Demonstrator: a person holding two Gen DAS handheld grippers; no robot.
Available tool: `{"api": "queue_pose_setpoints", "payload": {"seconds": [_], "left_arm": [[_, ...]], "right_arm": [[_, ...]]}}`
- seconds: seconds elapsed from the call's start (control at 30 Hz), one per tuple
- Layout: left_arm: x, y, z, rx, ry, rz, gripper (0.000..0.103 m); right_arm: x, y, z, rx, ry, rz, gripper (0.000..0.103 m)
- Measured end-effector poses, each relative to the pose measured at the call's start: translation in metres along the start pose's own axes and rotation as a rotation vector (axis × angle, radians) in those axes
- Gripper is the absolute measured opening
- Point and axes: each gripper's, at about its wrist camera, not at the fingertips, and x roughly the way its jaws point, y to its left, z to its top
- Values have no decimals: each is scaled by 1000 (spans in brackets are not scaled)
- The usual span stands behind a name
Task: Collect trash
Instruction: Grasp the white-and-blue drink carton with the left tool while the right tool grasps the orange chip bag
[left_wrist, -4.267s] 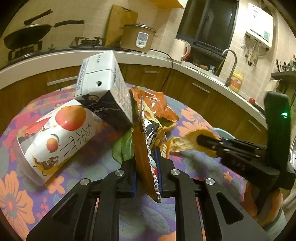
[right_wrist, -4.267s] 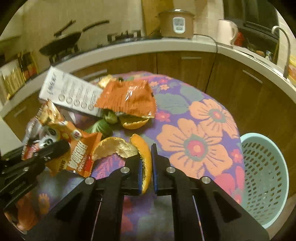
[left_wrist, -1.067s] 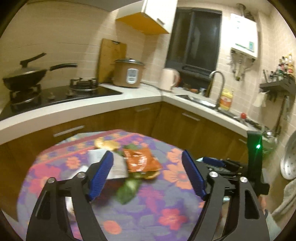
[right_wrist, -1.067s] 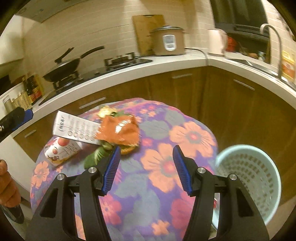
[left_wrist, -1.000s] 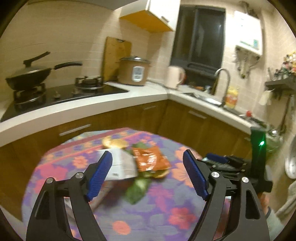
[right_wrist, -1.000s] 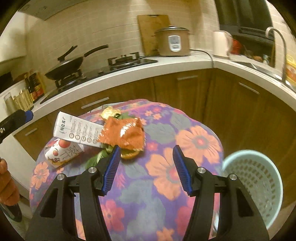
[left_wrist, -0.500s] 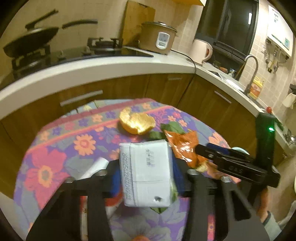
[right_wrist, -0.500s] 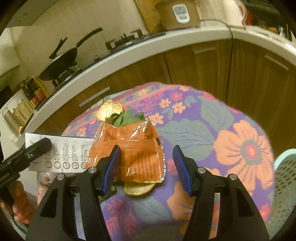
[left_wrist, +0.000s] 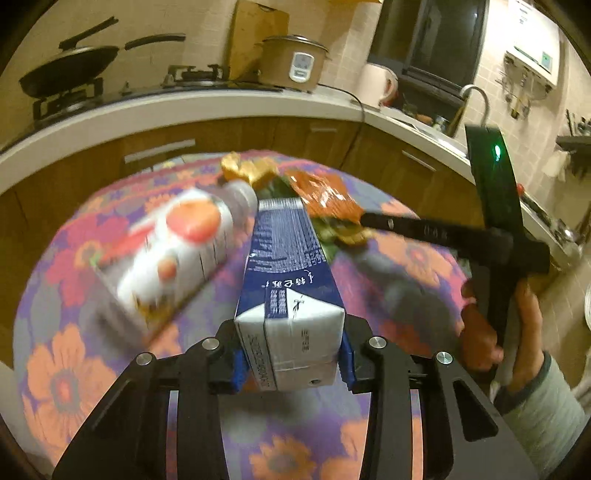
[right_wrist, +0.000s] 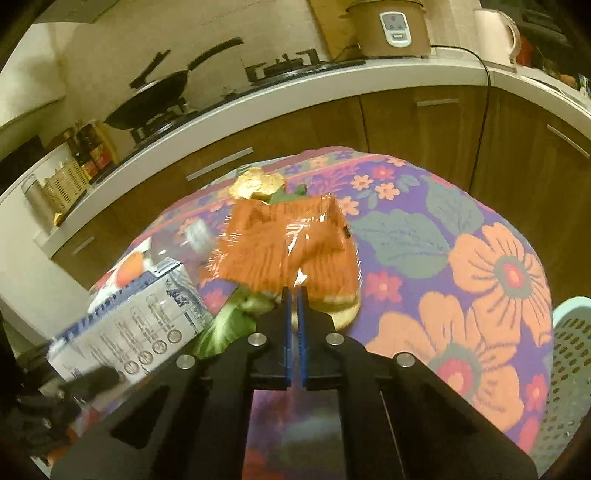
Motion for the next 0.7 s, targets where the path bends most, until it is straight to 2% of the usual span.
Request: {"api": "queue_pose_setpoints", "payload": {"seconds": [0.07,0.17,0.2,0.3,0.33,0.43,0.53,0.57,0.63,0.7], "left_arm": [[-4,-2,-8,8,26,-34,38],[-7,-7,-16,42,45,-40,56],[-8,-8,-17,50,46,-39,62],[-7,-8,-12,48,52,-50,71],[-4,-6,-8,33,54,-42,72],[10,-1,5,-22,91,-1,72],[26,-1,14,-42,131,46,68],[31,-1,15,-36,141,71,64],[43,-1,15,-25,175,130,44],[47,1,13,-30,188,115,37]], "right_arm": [[-5,-1,-2,6,-6,-16,2],[-8,-9,0,33,2,-6,6],[-8,-12,2,44,6,-12,16],[-11,-21,8,74,-14,-22,64],[-11,-22,13,78,-30,-21,65],[3,-26,29,98,8,22,67],[26,-29,41,102,37,9,73],[31,-30,43,104,44,9,74],[46,-33,47,125,70,27,77],[57,-33,49,129,90,46,80]]}}
